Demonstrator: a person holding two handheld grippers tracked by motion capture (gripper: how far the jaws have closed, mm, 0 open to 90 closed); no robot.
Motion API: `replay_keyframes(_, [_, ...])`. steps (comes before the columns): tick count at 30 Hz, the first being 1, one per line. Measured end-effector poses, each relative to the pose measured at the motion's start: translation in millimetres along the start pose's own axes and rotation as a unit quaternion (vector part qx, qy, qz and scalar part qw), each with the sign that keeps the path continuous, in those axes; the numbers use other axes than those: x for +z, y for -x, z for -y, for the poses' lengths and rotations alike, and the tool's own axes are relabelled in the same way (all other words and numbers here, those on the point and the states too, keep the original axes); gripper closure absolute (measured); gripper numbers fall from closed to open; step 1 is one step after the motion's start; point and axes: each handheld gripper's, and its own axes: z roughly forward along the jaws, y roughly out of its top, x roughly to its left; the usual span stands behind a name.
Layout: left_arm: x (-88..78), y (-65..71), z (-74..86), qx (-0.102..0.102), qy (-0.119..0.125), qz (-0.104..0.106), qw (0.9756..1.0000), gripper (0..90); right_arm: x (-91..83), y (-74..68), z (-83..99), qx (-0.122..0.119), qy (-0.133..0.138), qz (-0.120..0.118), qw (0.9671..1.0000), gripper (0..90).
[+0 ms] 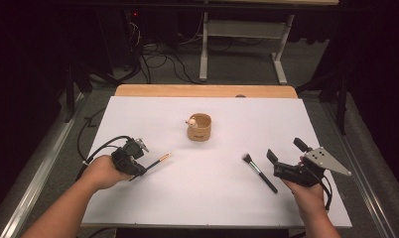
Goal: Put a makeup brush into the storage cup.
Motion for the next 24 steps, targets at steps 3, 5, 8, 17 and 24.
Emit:
replay_keyframes(3, [2.8,-0.6,2.1,-0.01,0.03,-0.003,0.9995,84.0,-0.2,0.3,0.0,-0.002,0.0,-0.001,1.0,2.4])
replay_keyframes(5, [2.0,-0.6,2.4,-0.01,0.039,-0.009,0.9992,84.0,-0.4,0.4,0.0,0.0,0.0,0.001,1.0,2.4])
replay_keyframes(8, [-1.4,-3.0,5.4,-0.021,0.071,-0.013,0.9971,84.0,-0.5,0.5,0.0,-0.001,0.0,0.003,1.0,2.5])
replay_keyframes(17, [-2.7,-4.3,10.8,-0.056,0.146,-0.023,0.9875,84.0,0.5,-0.1,0.5,-0.001,0.001,-0.002,1.0,2.6])
replay_keyframes(24, [-0.8,-1.5,10.8,-0.083,0.198,-0.024,0.9764,84.0,0.0,0.4,0.4,0.0,0.001,-0.002,1.0,2.6])
